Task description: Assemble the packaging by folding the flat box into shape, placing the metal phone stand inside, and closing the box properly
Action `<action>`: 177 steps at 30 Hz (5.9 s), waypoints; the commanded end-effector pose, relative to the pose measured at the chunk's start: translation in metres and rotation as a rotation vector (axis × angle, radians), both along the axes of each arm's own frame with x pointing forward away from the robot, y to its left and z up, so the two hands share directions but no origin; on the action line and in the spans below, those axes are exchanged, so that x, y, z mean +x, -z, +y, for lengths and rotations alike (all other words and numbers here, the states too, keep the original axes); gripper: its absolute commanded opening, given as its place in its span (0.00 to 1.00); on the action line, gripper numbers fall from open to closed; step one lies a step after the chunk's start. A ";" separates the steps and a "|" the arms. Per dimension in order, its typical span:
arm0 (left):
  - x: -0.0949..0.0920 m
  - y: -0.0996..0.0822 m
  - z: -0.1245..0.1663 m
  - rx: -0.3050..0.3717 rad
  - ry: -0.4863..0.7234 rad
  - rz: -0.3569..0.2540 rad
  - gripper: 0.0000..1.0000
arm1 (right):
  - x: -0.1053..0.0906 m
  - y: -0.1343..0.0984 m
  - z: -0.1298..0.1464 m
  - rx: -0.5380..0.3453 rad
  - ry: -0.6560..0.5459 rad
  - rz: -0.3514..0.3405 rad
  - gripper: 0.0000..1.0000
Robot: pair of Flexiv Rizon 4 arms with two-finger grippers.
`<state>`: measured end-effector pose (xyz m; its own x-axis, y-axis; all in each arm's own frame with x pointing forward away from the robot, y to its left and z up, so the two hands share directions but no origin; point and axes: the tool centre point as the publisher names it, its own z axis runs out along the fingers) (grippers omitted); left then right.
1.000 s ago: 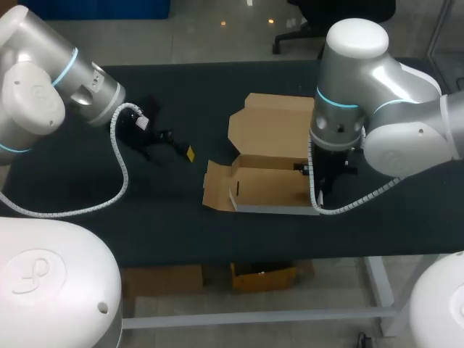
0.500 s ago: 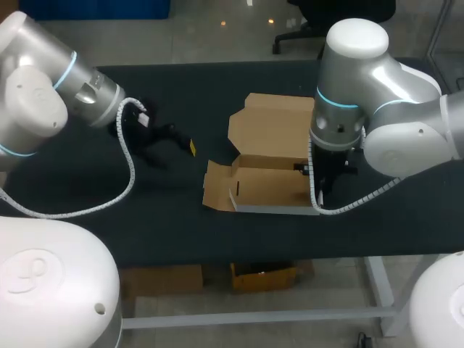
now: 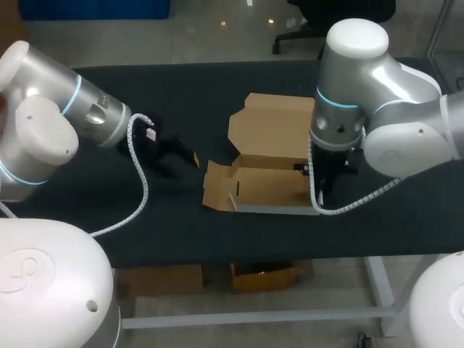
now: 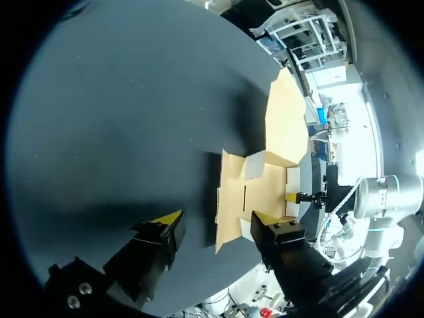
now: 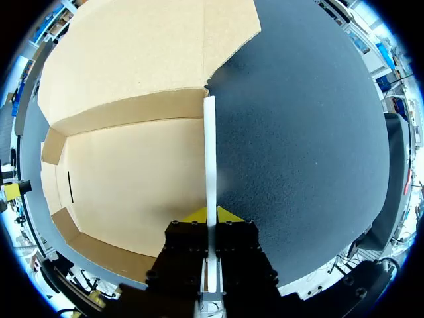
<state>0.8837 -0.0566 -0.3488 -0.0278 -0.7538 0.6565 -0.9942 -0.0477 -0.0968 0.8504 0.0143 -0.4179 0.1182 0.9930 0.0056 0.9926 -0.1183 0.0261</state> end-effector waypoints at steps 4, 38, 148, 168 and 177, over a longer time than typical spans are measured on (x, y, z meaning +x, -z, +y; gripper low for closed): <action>-0.004 0.012 -0.011 -0.012 0.049 -0.029 0.42 | 0.000 0.000 0.000 0.000 0.000 0.000 0.00; 0.000 0.041 -0.046 0.007 0.161 -0.007 0.39 | 0.000 0.000 0.000 0.000 0.000 0.000 0.00; 0.005 -0.004 -0.039 0.241 0.063 0.068 0.33 | 0.000 0.000 0.000 0.000 0.000 0.000 0.00; 0.020 0.023 -0.007 0.089 0.087 0.077 0.29 | 0.000 0.000 0.000 0.000 0.000 0.000 0.00; 0.018 0.035 -0.015 0.054 0.104 0.091 0.27 | 0.000 0.000 0.000 0.000 0.000 0.000 0.00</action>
